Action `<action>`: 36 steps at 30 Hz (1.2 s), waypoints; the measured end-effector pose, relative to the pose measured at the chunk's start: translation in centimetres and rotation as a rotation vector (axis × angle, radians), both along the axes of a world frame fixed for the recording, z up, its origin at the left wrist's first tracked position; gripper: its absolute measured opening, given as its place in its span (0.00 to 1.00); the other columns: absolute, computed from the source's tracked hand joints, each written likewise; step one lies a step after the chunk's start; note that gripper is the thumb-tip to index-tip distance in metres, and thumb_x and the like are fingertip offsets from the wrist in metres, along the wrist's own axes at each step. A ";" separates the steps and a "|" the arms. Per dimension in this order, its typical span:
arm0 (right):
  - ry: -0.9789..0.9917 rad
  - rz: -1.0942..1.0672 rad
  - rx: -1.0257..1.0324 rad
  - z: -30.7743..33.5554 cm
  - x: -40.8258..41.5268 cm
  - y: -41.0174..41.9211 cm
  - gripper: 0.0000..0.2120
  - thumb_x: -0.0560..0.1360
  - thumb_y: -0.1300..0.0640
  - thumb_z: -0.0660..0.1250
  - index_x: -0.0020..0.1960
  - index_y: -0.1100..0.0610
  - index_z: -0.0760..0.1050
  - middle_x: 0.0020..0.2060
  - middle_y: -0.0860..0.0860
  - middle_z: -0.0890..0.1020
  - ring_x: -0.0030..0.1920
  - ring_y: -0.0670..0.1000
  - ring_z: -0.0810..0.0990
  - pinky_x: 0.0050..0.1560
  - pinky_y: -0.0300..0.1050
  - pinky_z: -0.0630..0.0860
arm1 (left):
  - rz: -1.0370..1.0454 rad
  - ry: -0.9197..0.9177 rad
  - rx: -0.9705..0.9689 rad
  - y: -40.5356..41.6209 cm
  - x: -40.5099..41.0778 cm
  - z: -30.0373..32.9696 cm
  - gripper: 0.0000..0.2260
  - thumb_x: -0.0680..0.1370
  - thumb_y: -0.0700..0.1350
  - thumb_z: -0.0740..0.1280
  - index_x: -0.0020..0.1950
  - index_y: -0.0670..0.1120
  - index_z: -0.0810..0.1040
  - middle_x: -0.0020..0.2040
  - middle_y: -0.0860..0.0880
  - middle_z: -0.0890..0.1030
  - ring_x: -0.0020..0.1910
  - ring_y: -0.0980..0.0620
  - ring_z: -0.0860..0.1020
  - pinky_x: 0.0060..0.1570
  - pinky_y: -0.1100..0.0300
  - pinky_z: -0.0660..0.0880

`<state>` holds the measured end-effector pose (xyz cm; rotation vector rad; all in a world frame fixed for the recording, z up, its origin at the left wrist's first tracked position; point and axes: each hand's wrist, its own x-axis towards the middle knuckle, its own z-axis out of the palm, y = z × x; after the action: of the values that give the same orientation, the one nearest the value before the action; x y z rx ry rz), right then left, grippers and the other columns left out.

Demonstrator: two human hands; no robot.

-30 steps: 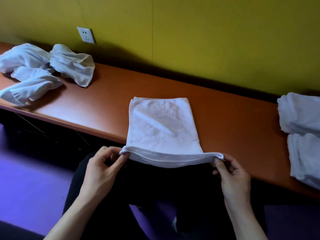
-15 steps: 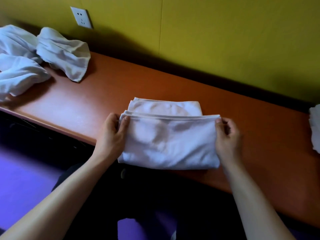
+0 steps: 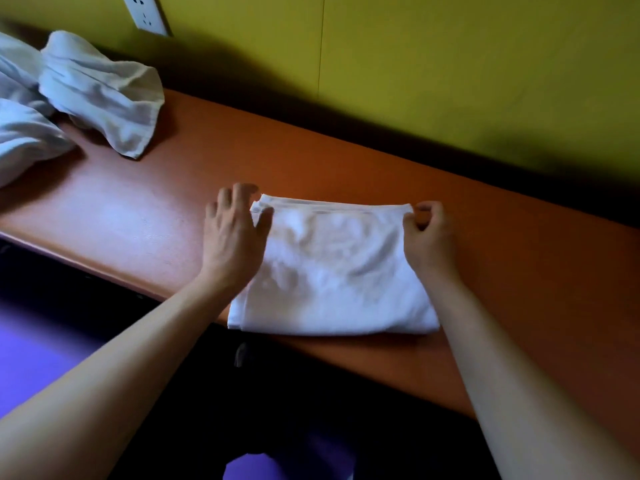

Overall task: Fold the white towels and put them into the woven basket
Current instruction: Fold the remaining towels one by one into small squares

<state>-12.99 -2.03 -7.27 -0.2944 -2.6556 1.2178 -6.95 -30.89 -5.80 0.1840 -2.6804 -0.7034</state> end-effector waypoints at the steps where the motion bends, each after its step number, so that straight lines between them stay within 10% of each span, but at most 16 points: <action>1: 0.016 -0.016 0.058 0.1 0.7 0.3 0.14 0.79 0.50 0.65 0.62 0.55 0.73 0.55 0.54 0.80 0.52 0.55 0.78 0.46 0.42 0.68 | -0.106 0.029 -0.069 0.8 0.9 -0.1 0.16 0.81 0.52 0.61 0.66 0.45 0.73 0.61 0.42 0.77 0.56 0.38 0.75 0.57 0.43 0.70; 10: -0.346 -0.106 0.283 0.7 9.7 1.6 0.22 0.77 0.40 0.64 0.57 0.58 0.74 0.56 0.61 0.81 0.57 0.64 0.79 0.55 0.54 0.74 | -0.394 -0.289 -0.382 5.3 6.9 -3.6 0.27 0.81 0.62 0.49 0.81 0.59 0.57 0.82 0.49 0.57 0.81 0.41 0.54 0.78 0.44 0.51; 15: -0.521 -0.133 -0.184 1.0 11.3 2.5 0.29 0.71 0.39 0.72 0.57 0.63 0.81 0.52 0.59 0.85 0.48 0.58 0.83 0.46 0.46 0.76 | -0.409 -0.307 -0.381 5.2 7.0 -3.1 0.28 0.81 0.62 0.49 0.81 0.59 0.57 0.82 0.48 0.58 0.81 0.41 0.55 0.78 0.45 0.50; 21: -0.332 -0.225 -0.655 2.0 11.9 1.4 0.06 0.70 0.55 0.76 0.44 0.57 0.84 0.41 0.50 0.88 0.48 0.55 0.86 0.52 0.53 0.81 | -0.168 -0.340 -0.350 2.9 7.9 -1.6 0.27 0.77 0.60 0.58 0.75 0.56 0.69 0.77 0.42 0.66 0.74 0.34 0.66 0.70 0.36 0.63; 25: -0.180 -0.184 -0.546 4.1 11.2 -1.5 0.07 0.70 0.51 0.73 0.38 0.53 0.82 0.26 0.44 0.79 0.28 0.48 0.75 0.33 0.46 0.71 | -0.152 -0.351 -0.278 0.4 8.8 -0.9 0.24 0.74 0.61 0.69 0.69 0.57 0.74 0.67 0.45 0.72 0.60 0.36 0.73 0.56 0.45 0.74; 36: 0.126 0.356 0.144 6.1 13.2 -15.8 0.09 0.72 0.51 0.69 0.49 0.53 0.82 0.37 0.53 0.80 0.38 0.56 0.78 0.38 0.41 0.66 | 0.079 -0.446 0.607 -2.7 7.0 0.4 0.11 0.79 0.42 0.64 0.59 0.50 0.81 0.53 0.49 0.82 0.55 0.47 0.80 0.54 0.59 0.74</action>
<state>0.23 -17.85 -1.15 0.2814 -2.7403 1.0821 0.07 -33.60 -5.41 0.6642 -2.7393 -1.5924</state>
